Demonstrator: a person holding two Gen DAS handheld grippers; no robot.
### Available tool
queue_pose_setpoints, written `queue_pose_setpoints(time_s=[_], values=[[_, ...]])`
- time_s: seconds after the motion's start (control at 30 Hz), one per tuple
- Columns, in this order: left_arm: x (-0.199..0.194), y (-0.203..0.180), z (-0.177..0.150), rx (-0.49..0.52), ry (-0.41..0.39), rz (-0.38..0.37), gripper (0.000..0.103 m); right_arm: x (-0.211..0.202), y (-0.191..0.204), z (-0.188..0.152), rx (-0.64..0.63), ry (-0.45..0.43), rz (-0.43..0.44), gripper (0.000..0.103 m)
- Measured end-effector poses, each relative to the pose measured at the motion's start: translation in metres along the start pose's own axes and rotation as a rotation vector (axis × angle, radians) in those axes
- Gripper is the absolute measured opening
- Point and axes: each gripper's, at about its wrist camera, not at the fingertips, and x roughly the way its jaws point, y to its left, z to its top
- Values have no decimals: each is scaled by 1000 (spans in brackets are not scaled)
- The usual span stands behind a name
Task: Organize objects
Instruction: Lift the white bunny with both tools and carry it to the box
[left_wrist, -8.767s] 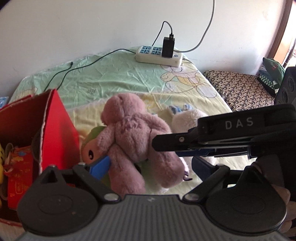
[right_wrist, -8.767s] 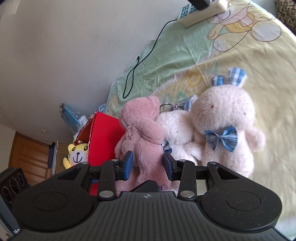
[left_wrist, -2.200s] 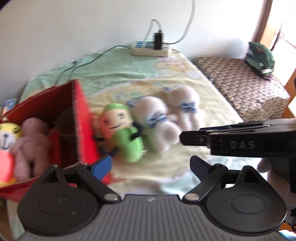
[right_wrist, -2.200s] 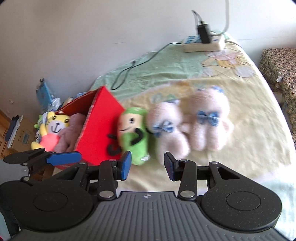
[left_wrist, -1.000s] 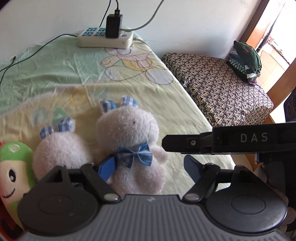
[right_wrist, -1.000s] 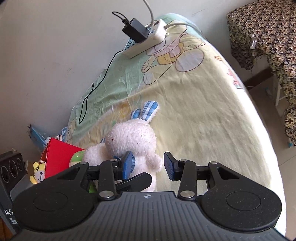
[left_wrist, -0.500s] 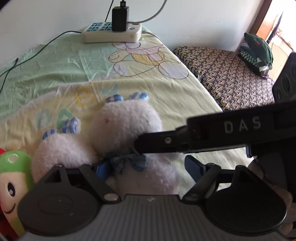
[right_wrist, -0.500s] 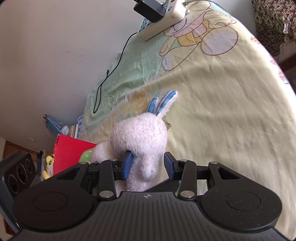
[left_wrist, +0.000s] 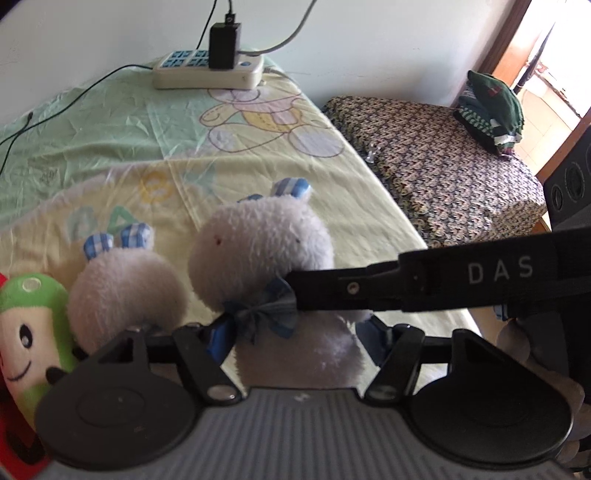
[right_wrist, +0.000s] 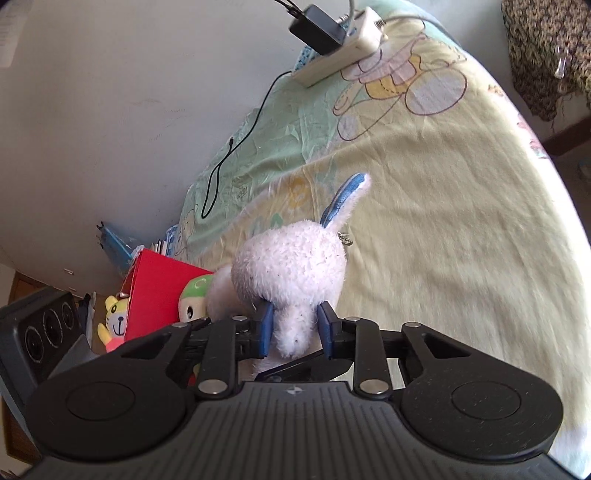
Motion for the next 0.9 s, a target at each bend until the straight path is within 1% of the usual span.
queue_pose_setpoints(time_s=[0.27, 0.43, 0.67, 0.9], values=[[-35, -16, -27, 32, -15, -54, 68, -29, 23, -33, -58, -26, -44, 28], [-57, -16, -46, 43, -31, -60, 68, -36, 40, -52, -73, -23, -51, 28], [-93, 3, -70, 60, -58, -75, 68, -33, 73, -76, -99, -10, -53, 28], [-140, 39, -87, 73, -111, -85, 68, -20, 120, -98, -123, -31, -40, 28]])
